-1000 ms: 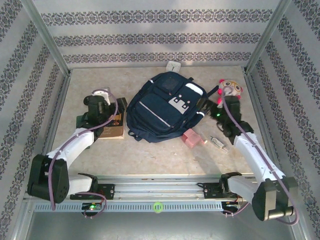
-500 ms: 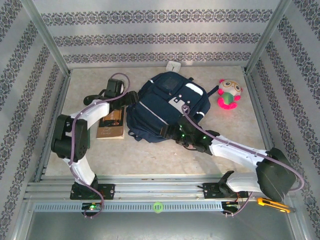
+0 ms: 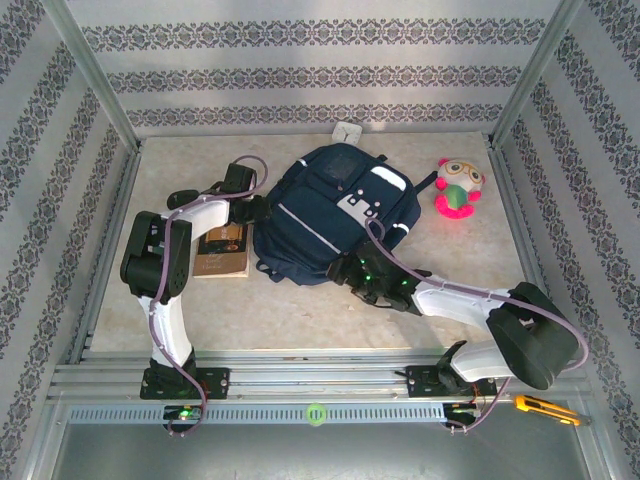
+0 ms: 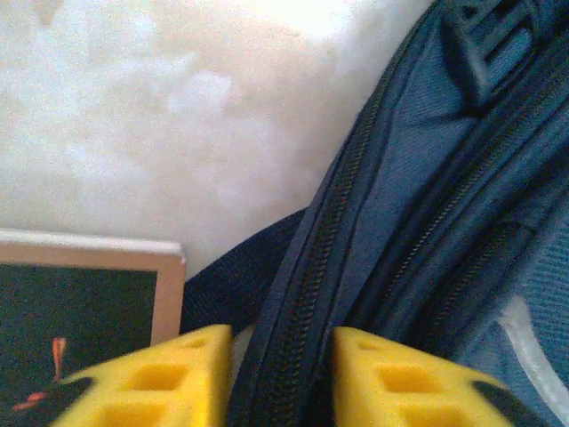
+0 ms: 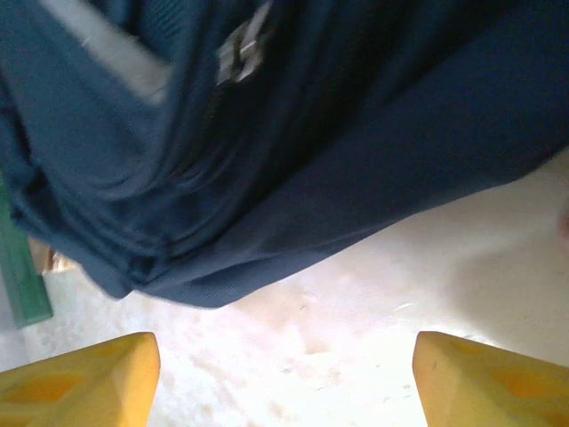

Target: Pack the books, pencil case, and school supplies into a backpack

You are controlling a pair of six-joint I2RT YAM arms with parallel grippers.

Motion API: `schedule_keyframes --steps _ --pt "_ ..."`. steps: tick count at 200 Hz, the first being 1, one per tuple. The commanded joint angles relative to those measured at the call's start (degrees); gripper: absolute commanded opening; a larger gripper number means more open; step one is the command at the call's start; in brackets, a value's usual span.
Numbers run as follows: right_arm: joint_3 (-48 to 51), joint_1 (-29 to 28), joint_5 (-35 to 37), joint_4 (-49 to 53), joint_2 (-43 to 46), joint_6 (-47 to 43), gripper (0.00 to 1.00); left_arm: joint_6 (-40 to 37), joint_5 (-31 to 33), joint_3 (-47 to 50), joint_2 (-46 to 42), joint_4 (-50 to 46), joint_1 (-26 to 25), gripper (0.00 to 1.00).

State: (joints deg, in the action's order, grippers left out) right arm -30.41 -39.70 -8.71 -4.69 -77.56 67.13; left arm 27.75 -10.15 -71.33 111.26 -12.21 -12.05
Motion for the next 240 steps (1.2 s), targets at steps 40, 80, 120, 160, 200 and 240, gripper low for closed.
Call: schedule_keyframes --steps 40,80,120,160,200,240 --pt "3.47 14.27 -1.67 3.04 3.06 -7.03 0.77 3.06 -2.44 12.17 -9.85 4.14 -0.54 0.04" --pt "1.96 27.00 -6.70 1.50 1.23 -14.81 0.82 7.38 -5.35 22.69 -18.34 7.44 -2.03 0.00" --pt "-4.20 32.34 -16.26 1.21 -1.31 -20.16 0.84 13.29 -4.37 30.49 -24.90 9.05 -9.72 0.00" --pt "-5.31 31.87 -17.04 0.90 -2.68 -20.63 0.82 20.00 0.11 37.71 -33.19 9.41 -17.79 0.03" --pt "-8.73 28.54 -16.37 -3.08 -7.75 -19.35 0.78 22.78 2.37 41.32 -37.51 8.05 -20.46 0.03" --pt "-13.72 27.01 -14.83 -9.86 -15.01 -17.07 0.77 22.75 4.41 41.87 -38.68 6.42 -20.69 0.06"
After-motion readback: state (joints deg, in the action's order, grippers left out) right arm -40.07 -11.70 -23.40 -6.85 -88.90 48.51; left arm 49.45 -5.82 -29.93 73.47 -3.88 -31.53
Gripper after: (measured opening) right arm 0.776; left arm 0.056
